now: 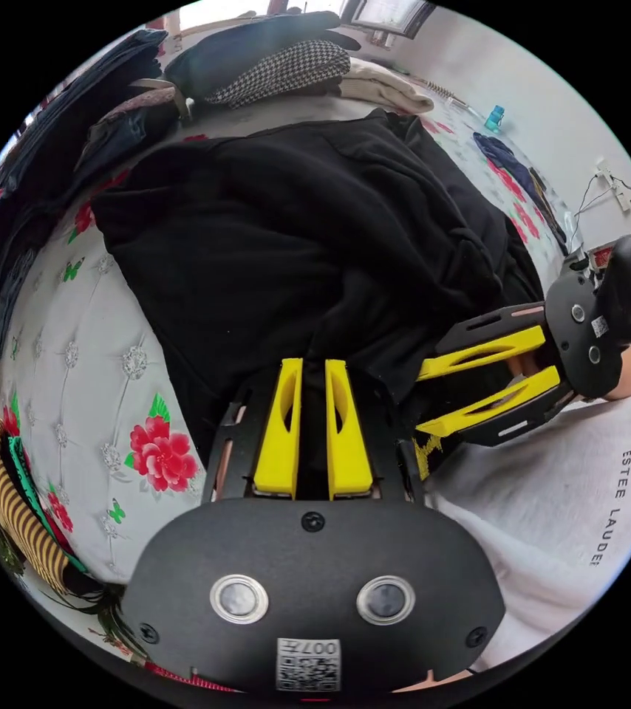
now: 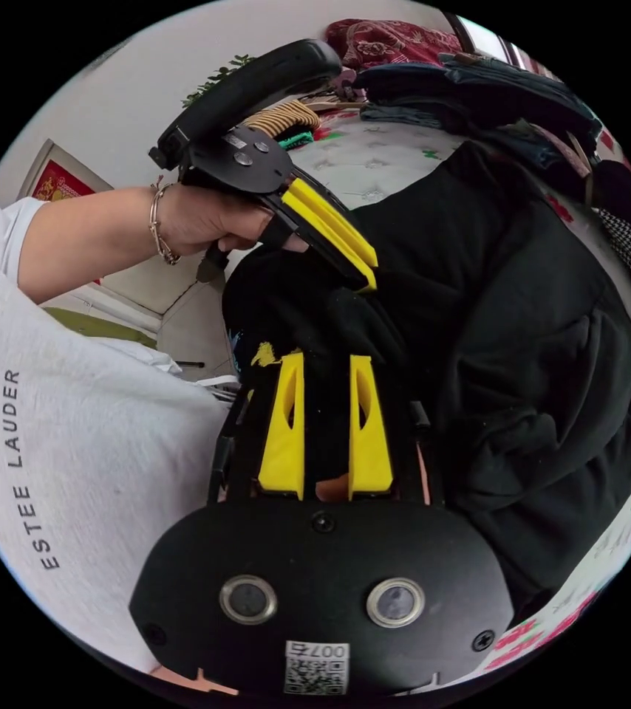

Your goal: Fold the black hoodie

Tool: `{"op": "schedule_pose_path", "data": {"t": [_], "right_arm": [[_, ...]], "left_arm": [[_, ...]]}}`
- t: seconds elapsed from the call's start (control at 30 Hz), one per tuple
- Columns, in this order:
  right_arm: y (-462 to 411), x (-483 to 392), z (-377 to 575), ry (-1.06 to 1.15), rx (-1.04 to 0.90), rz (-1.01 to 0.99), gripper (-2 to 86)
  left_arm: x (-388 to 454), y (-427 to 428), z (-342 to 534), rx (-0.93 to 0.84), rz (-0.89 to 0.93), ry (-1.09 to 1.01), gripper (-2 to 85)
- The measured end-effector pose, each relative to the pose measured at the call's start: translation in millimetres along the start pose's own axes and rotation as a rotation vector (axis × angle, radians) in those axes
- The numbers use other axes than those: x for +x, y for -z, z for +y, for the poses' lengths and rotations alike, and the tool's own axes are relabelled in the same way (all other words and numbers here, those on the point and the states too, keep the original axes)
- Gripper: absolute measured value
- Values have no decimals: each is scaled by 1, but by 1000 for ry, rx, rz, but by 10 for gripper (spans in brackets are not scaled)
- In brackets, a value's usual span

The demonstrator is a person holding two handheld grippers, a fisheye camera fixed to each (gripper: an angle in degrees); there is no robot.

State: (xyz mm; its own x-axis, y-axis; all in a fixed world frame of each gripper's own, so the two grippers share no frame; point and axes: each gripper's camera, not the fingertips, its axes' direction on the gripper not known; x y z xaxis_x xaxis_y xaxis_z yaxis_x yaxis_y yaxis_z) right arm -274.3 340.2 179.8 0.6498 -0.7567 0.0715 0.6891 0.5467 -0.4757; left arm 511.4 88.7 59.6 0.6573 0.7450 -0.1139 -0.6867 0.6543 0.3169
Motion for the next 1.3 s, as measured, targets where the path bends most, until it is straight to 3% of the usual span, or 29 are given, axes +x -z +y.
{"op": "schedule_pose_path", "data": {"t": [0.3, 0.47, 0.57, 0.63, 0.77, 0.9, 1.1, 1.2, 1.3], "right_arm": [[11, -14, 42, 3, 9, -106, 1], [29, -23, 23, 21, 148, -8, 6], [11, -17, -12, 44, 121, -53, 9], [-28, -16, -25, 83, -17, -98, 6], [-23, -12, -4, 67, 7, -193, 2], [9, 11, 65, -141, 70, -180, 10], [85, 64, 267, -818, 185, -16, 57], [81, 80, 351, -1034, 93, 16, 82], [55, 107, 372, -1064, 33, -47, 96]], "left_arm": [[-20, 6, 15, 34, 104, 49, 50], [-22, 11, 23, 46, 112, 56, 51], [-23, 14, 25, 38, 105, 53, 51], [-24, 16, 26, 34, 103, 51, 51], [-30, 21, 30, 33, 102, 54, 52], [-52, 38, 63, 148, 185, 128, 78], [-86, 92, 216, 277, 126, 405, 111], [-106, 78, 287, 106, 97, 534, 121], [-116, 53, 302, 14, 134, 531, 135]]}}
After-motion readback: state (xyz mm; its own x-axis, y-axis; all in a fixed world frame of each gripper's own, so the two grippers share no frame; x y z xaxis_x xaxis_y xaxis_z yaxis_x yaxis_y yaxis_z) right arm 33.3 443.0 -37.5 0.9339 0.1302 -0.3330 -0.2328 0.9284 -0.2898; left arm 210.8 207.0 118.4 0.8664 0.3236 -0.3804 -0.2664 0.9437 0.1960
